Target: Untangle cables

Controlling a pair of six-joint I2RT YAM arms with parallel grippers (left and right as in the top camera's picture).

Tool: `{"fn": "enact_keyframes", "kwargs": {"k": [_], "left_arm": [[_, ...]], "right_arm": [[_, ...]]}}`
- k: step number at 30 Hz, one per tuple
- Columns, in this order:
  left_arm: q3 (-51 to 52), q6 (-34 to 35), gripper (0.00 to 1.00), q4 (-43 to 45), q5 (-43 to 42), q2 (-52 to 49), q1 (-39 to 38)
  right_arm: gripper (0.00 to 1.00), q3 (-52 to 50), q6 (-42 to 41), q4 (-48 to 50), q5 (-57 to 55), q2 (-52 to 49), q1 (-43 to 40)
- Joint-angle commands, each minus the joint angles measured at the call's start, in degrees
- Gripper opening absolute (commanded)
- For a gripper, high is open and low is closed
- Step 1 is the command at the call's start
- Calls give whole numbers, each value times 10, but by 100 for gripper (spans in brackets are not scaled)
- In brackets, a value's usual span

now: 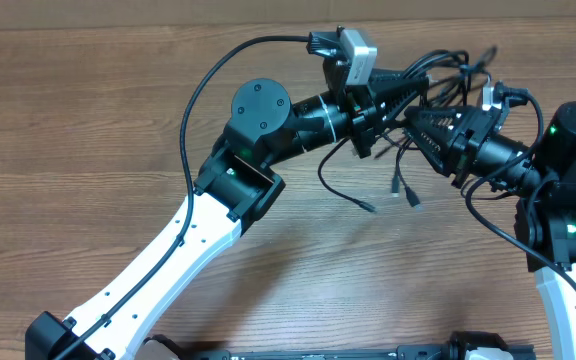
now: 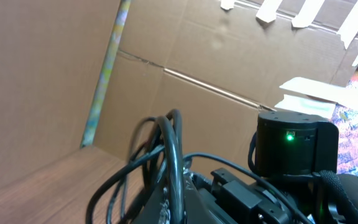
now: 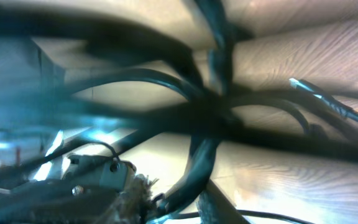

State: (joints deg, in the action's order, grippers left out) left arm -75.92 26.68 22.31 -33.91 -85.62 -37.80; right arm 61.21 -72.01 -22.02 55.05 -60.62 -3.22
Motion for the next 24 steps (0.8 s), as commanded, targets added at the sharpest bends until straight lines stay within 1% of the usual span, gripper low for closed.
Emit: {"fn": "enact_keyframes", "kwargs": {"k": [1, 6, 7, 10, 12, 14, 16, 20, 24], "left_arm": [[-3, 4, 4, 5, -7, 2, -1], [-3, 3, 4, 2, -2, 2, -1], [-3, -6, 4, 1, 6, 2, 0], [-3, -23, 4, -19, 60, 2, 2], [-3, -23, 4, -22, 79, 2, 8], [-3, -23, 4, -22, 108, 2, 20], [-3, -23, 4, -22, 132, 2, 30], [-3, -23, 4, -21, 136, 2, 46], [-3, -23, 4, -24, 117, 2, 48]], "right_arm": [[4, 7, -2, 4, -6, 0, 3], [4, 7, -2, 4, -5, 0, 3], [4, 7, -2, 4, -1, 0, 3], [4, 7, 7, 4, 25, 0, 3], [4, 7, 35, 5, 46, 0, 3], [4, 7, 88, 4, 89, 0, 3], [4, 7, 111, 4, 128, 0, 3], [4, 7, 138, 3, 168, 0, 3], [4, 7, 143, 5, 153, 0, 2]]}}
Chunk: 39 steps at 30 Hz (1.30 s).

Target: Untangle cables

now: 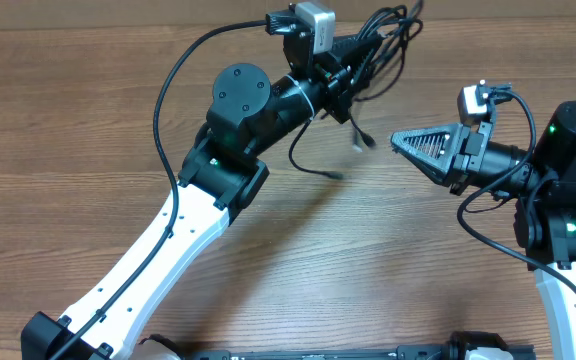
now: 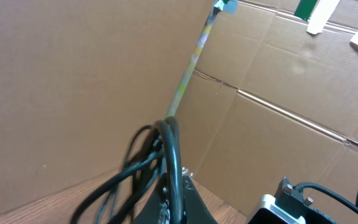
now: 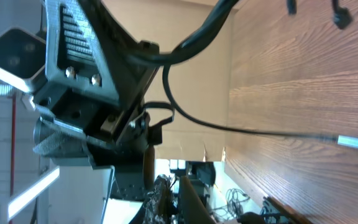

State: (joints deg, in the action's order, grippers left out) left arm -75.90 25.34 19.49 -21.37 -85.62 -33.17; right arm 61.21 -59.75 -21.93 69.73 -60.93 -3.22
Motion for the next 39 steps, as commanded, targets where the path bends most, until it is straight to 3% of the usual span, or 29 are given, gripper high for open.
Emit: {"fn": "enact_keyframes", "kwargs": {"k": [1, 3, 4, 6, 12, 22, 28, 32, 39], "left_arm": [[-4, -11, 4, -4, -16, 2, 2], [-4, -11, 4, -41, -30, 2, 2], [-4, -11, 4, -65, -48, 2, 2], [-4, -9, 4, -81, -94, 2, 2], [-4, 7, 4, -83, -159, 2, 2], [-4, 19, 4, -121, -170, 2, 2], [-4, 66, 4, -119, -170, 2, 2], [-4, 112, 4, -116, -173, 2, -1], [-4, 111, 4, -102, -201, 2, -13]], "right_arm": [[10, 7, 49, 8, -6, 3, 2], [68, 7, 75, 7, -53, 3, 2], [91, 7, 75, 8, -92, 3, 2], [100, 7, 76, 8, -132, 3, 2], [96, 7, 113, 23, -145, 3, 2], [89, 7, 118, 24, -202, 3, -1], [64, 7, 116, 23, -202, 3, -9], [63, 7, 115, 18, -226, 3, -9], [63, 7, 92, 19, -273, 3, -9]]}}
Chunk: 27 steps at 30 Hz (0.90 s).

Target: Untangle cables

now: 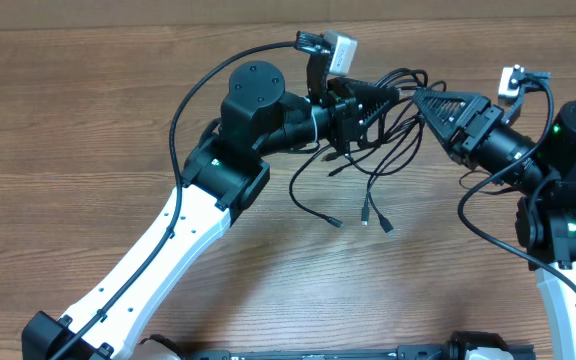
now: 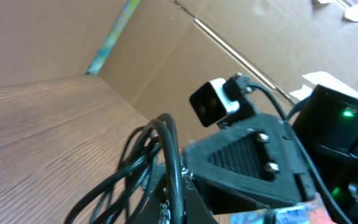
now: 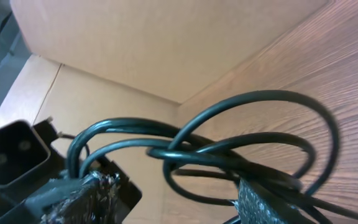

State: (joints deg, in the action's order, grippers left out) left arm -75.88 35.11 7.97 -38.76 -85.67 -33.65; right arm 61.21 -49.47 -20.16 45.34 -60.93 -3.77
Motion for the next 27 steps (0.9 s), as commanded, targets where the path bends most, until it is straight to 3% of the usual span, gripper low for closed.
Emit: {"fn": "enact_keyframes", "kwargs": {"k": [1, 12, 21, 23, 26, 27], "left_arm": [[-4, 13, 4, 14, -27, 3, -10], [-4, -4, 4, 34, -22, 3, -56], [-4, -5, 4, 43, -24, 3, -59], [-4, -4, 4, 45, -24, 3, -59], [-4, -4, 4, 51, -24, 3, -59], [-4, -4, 4, 54, -24, 3, -59]], "right_arm": [[63, 7, -19, 1, -31, 3, -4], [53, 7, -19, -16, -33, -28, -4], [50, 7, -19, -28, -33, -47, -4], [40, 7, -14, -32, -33, -47, -4], [11, 7, -14, -43, -33, -48, -4], [6, 7, -14, -45, -33, -48, -4]]}}
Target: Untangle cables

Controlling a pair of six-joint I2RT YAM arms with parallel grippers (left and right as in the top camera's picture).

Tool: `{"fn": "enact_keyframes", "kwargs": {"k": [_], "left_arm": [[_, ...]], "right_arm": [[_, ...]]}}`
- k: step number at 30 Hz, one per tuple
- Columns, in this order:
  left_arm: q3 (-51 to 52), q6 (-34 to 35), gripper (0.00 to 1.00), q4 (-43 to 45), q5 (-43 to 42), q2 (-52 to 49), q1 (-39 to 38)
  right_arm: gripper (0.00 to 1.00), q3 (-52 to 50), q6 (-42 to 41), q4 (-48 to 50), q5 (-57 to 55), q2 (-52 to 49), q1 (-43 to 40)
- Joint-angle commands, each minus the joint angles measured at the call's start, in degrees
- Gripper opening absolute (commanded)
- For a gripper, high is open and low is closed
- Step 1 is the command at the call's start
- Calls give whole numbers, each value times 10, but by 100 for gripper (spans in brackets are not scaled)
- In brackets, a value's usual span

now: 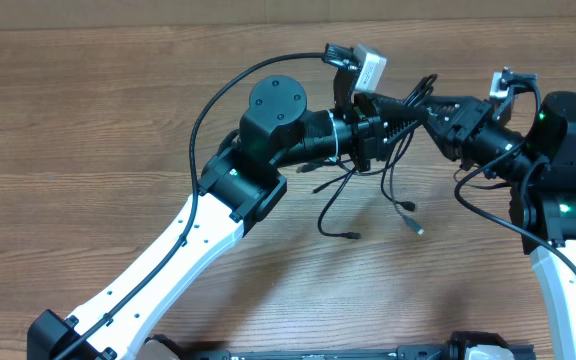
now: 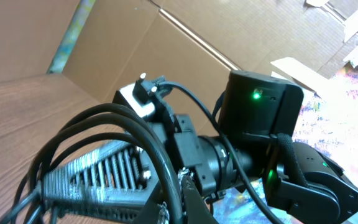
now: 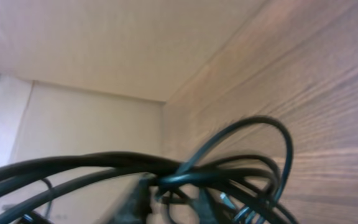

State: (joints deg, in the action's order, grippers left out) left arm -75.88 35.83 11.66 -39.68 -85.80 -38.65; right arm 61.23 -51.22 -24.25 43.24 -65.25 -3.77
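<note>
A tangle of black cables (image 1: 392,178) hangs above the wooden table between my two arms, with loose plug ends dangling below. My left gripper (image 1: 398,112) is shut on the bundle; in the left wrist view a thick strand (image 2: 166,168) runs down between its fingertips (image 2: 180,202). My right gripper (image 1: 430,108) meets the same bundle from the right. In the blurred right wrist view its fingers (image 3: 138,199) stand close on either side of a knot of strands (image 3: 229,167). Its ribbed finger (image 2: 98,180) shows in the left wrist view.
The brown wooden table (image 1: 88,120) spreads to the left and front. Cardboard walls (image 2: 166,43) stand behind it. The right arm's body with a green light (image 2: 253,96) sits close to the left gripper. The left arm's own black wire (image 1: 208,110) loops above its elbow.
Both grippers have drawn together near the table's right middle. The right gripper's fingers, wide apart around the strands before, now stand narrow on a knot. The dangling ends have shifted right.
First both grippers were buried in the tangle together. Then the left gripper held the whole bundle at the far edge while the shut right gripper stood apart and empty. Later the right gripper was open at the bundle, and now it has closed on it.
</note>
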Motion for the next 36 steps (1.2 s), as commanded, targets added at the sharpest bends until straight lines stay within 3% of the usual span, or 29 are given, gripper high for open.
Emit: {"fn": "enact_keyframes", "kwargs": {"k": [1, 10, 12, 13, 15, 23, 32, 33, 36], "left_arm": [[-4, -11, 4, 19, -15, 4, -9], [-4, -16, 4, 20, -11, 4, -7], [-4, -33, 4, 19, 0, 4, -7], [-4, -37, 4, 19, 7, 4, -7], [-4, -37, 4, 19, 13, 4, -7], [-4, -35, 4, 21, 8, 4, -19], [-4, -35, 4, 23, -9, 4, -33], [-4, -35, 4, 23, -9, 4, -35], [-4, -37, 4, 23, -8, 3, -43]], "right_arm": [[4, 7, 3, -4, -12, -5, -4], [4, 7, 3, -8, 23, -5, -4], [15, 7, 2, -8, 54, -5, -4], [31, 7, 2, -8, 72, -5, -4], [52, 7, 2, -8, 95, -5, -4], [61, 7, -13, -4, 82, -5, -4], [60, 7, -46, -3, -33, -5, -4], [56, 7, -45, -2, -40, -5, -4], [11, 7, -45, 6, -42, -5, -4]]}}
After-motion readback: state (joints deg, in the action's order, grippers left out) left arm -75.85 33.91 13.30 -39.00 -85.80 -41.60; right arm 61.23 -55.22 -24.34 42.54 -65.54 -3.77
